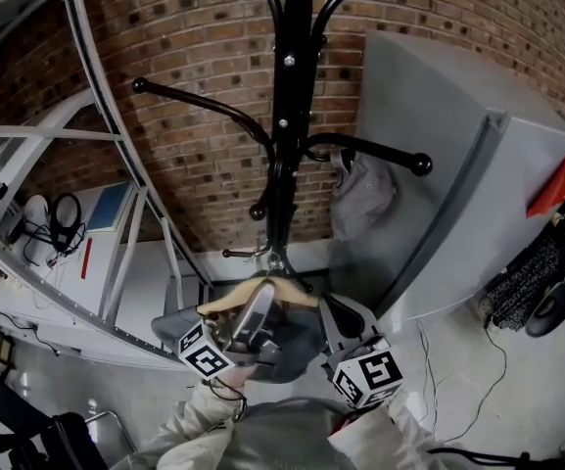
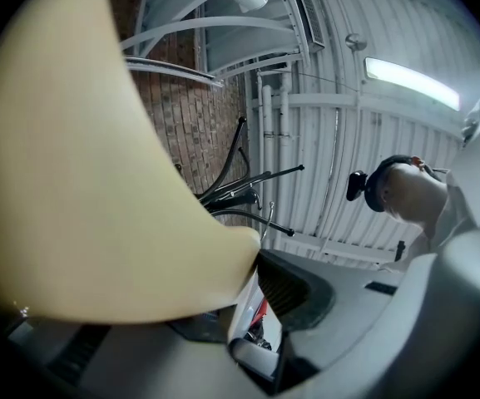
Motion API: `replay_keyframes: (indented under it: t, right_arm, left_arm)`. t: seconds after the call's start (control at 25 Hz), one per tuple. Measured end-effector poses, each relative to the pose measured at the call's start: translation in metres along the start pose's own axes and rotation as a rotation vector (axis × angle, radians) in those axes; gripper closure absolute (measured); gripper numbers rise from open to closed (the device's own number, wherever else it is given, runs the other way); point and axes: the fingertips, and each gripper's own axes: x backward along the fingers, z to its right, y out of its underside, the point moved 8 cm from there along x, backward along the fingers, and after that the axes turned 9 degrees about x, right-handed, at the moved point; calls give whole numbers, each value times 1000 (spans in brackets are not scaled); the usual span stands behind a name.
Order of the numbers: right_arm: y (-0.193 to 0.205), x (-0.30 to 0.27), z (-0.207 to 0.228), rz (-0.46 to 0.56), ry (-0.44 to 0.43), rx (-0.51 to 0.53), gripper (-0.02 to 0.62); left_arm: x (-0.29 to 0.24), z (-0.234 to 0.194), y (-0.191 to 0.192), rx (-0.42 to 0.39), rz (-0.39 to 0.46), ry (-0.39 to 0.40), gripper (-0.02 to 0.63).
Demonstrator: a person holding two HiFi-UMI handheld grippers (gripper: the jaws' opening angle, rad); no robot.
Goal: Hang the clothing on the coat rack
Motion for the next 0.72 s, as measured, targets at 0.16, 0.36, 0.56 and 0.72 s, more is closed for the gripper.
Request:
replay_keyframes:
  t: [0.16, 0.36, 0.56, 0.72]
  right_arm:
    - [0, -1, 6, 5, 6, 4, 571]
    - [-1, -2, 13, 13, 10, 8, 571]
    - [-3, -6, 17, 18, 2, 16, 571]
    - [-3, -8, 21, 23, 2, 17, 571]
  left_arm:
    - [-15, -1, -11, -24, 8, 26, 492]
    - [-31, -4, -24, -45, 26, 39, 492]
    - [-42, -8, -31, -60, 38, 40, 492]
    - [-48, -12, -34, -66, 44, 38, 492]
